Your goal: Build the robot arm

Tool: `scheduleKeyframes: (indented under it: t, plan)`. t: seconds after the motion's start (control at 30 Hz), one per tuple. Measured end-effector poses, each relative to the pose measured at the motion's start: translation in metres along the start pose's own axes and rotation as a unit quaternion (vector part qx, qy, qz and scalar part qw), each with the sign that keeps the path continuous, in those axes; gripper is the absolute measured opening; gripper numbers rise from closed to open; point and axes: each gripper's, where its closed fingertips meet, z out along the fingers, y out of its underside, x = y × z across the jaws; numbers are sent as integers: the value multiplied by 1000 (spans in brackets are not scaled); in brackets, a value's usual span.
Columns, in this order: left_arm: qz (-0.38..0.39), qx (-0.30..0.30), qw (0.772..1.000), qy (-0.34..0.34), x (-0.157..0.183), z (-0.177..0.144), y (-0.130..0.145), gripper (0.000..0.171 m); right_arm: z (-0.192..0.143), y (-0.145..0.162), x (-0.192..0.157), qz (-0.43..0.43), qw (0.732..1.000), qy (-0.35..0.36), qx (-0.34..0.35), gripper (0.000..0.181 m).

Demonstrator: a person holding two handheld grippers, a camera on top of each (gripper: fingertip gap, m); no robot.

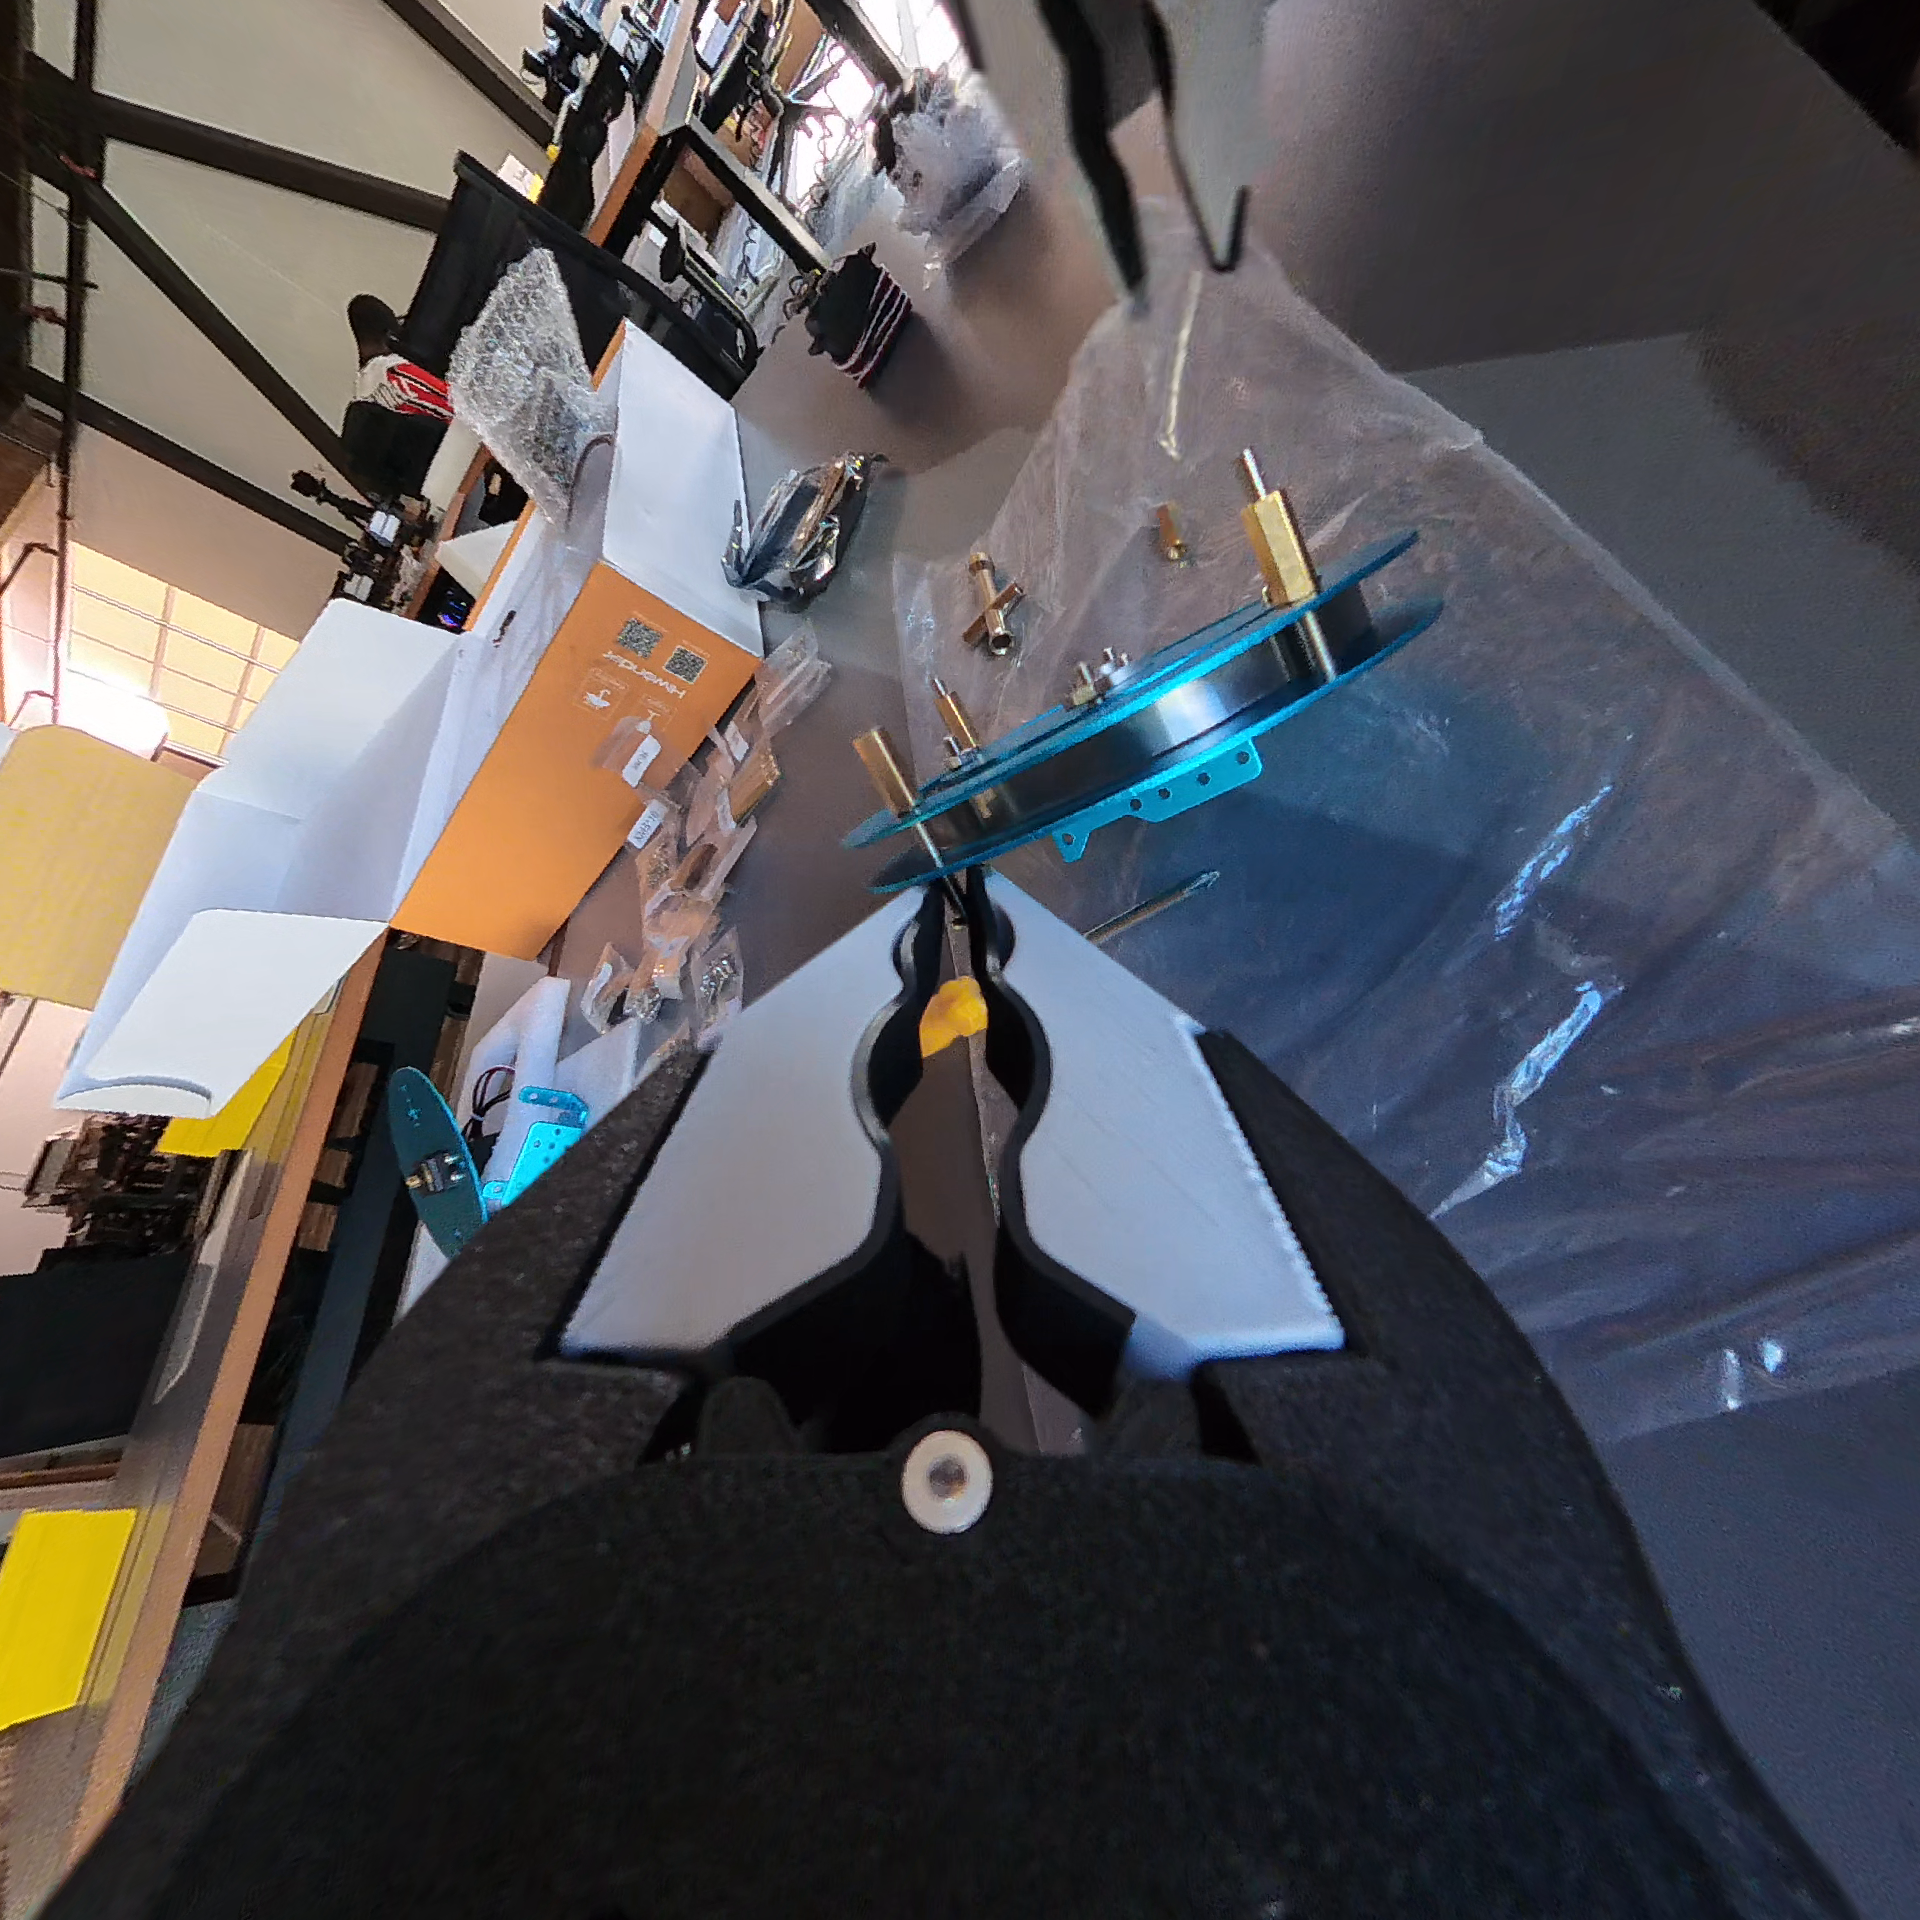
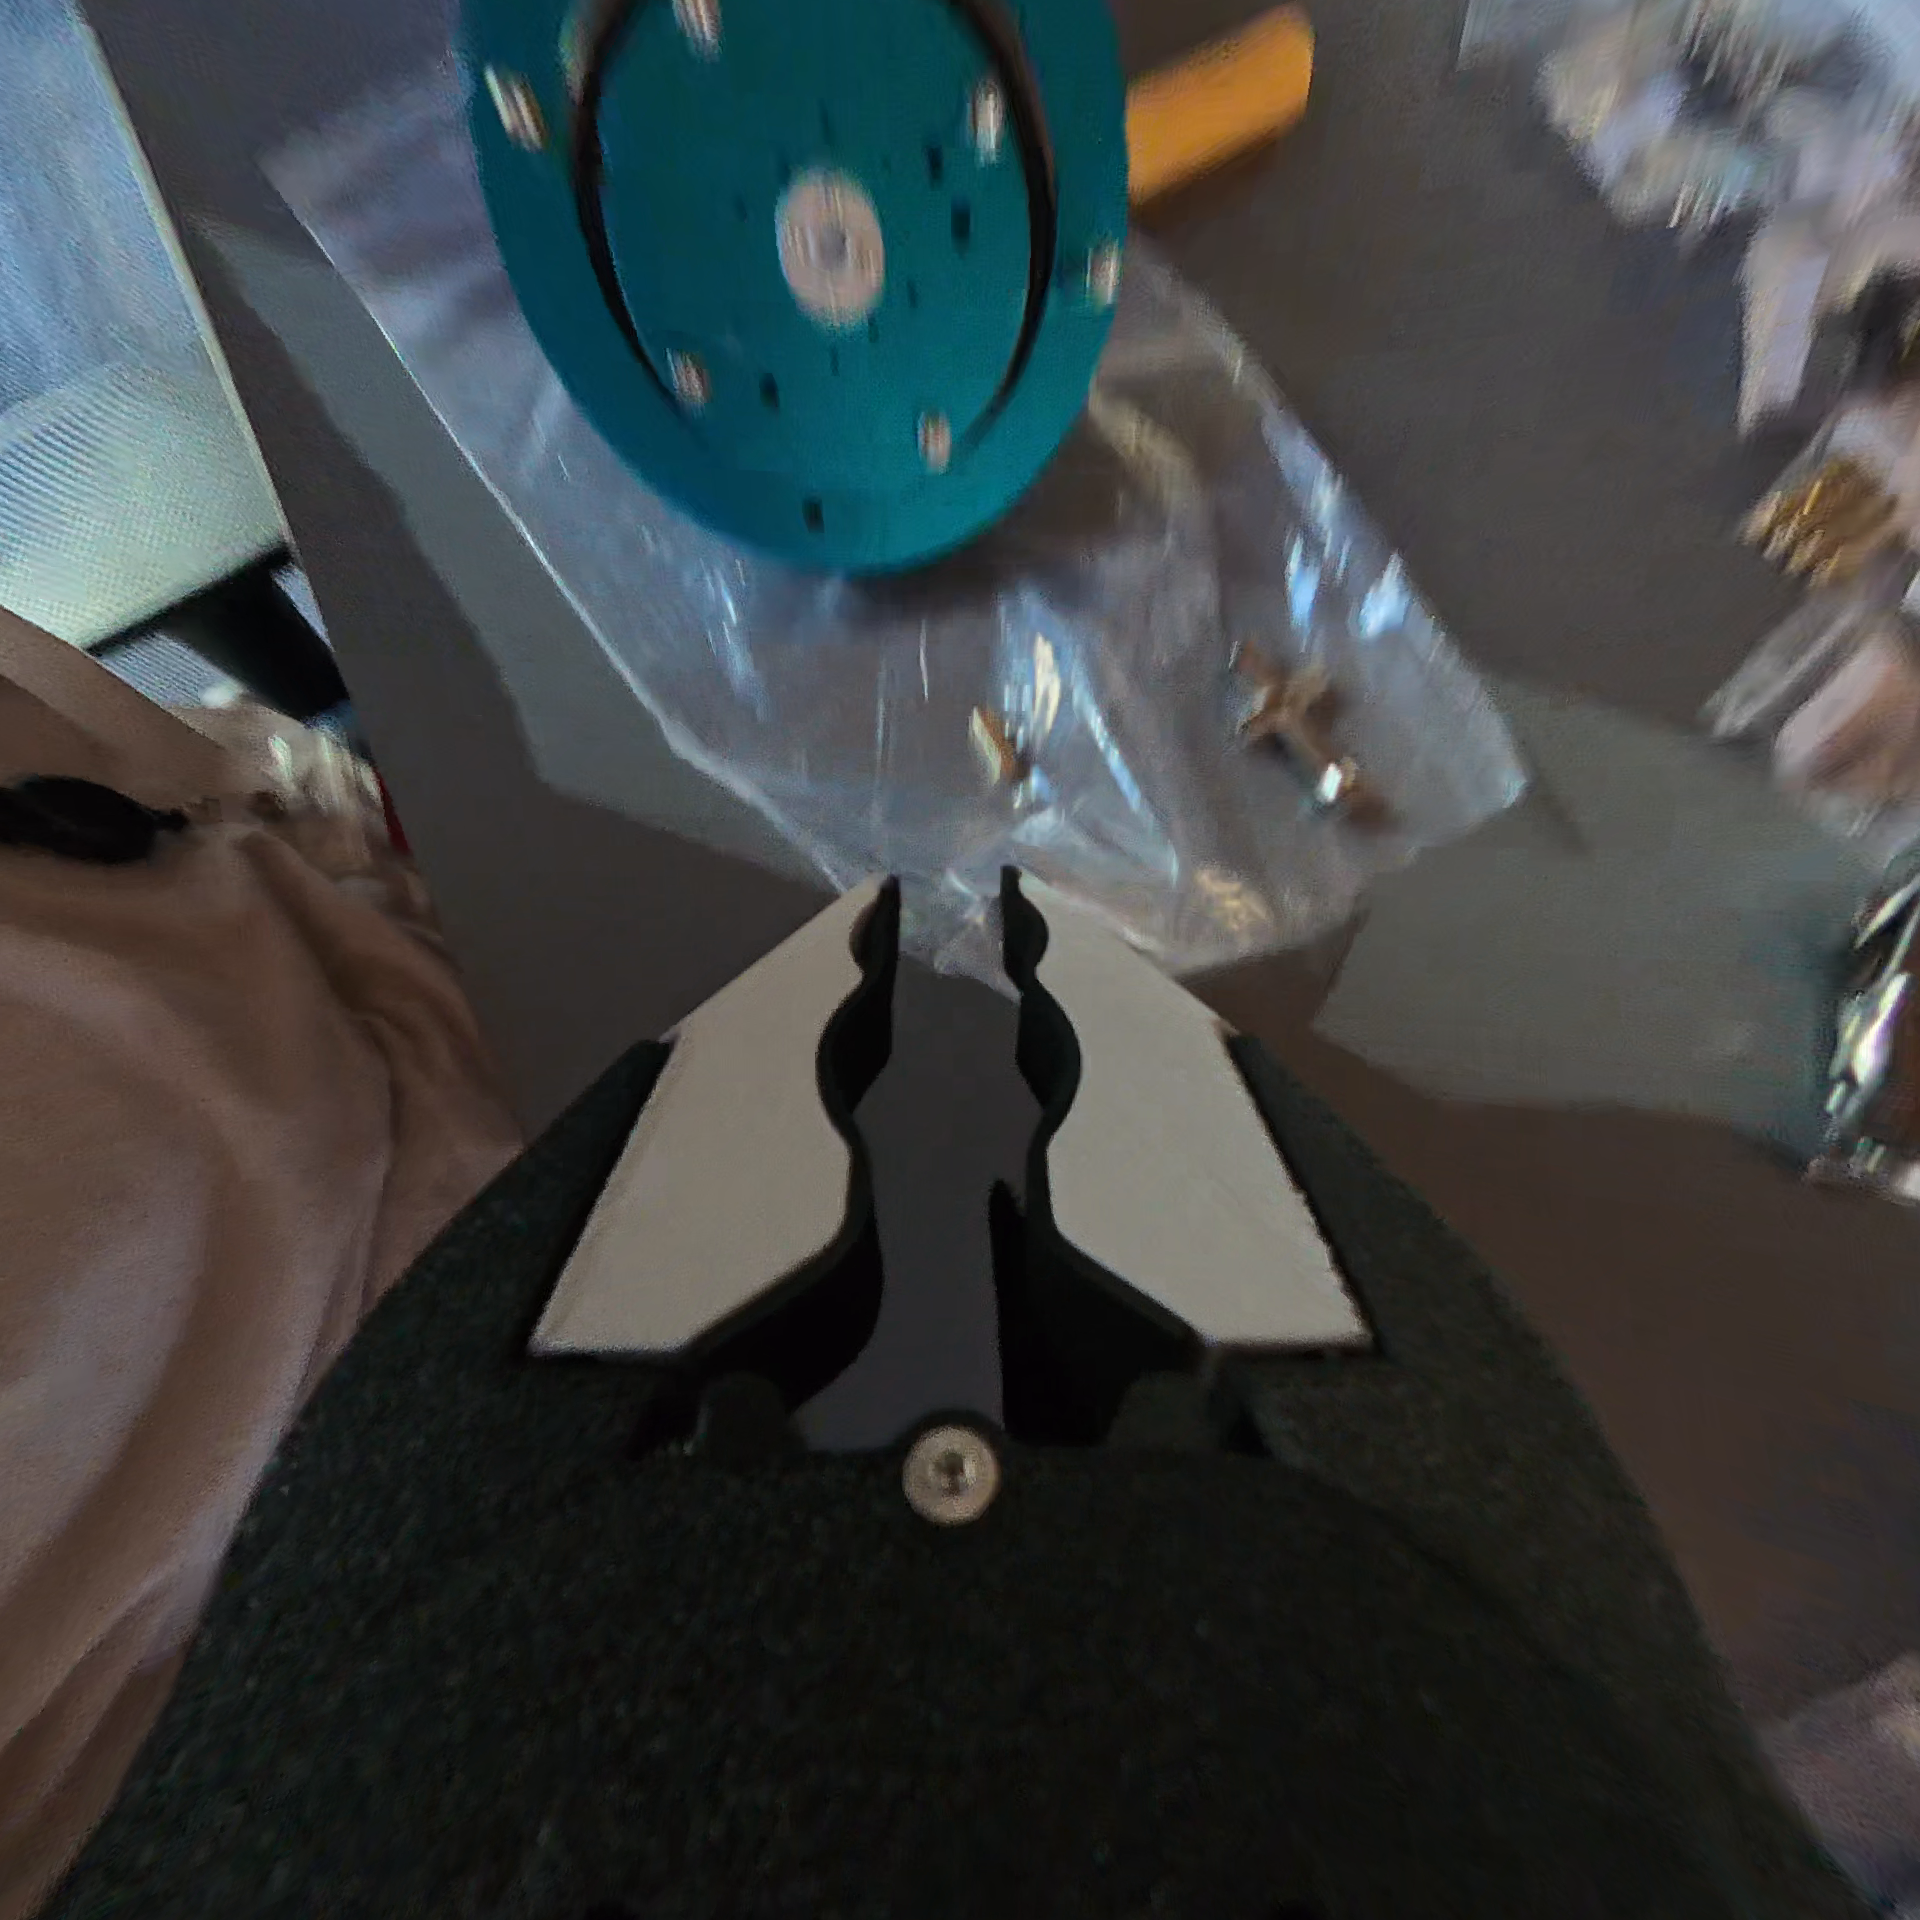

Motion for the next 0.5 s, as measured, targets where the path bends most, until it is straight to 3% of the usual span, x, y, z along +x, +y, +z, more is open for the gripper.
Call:
scheduleKeyframes:
  t: [0.2,0.37,0.5]
  plan:
    - [-47,7,999,25,1,-2,-5,3,7,-105,-3,-88,975,-115,170,23]
    - [-112,11,993,37,0,0,-6,3,36,-145,-15,-153,945,-179,227,24]
    - [-130,16,990,43,0,0,-6,3,50,-151,-12,-192,938,-131,256,17]
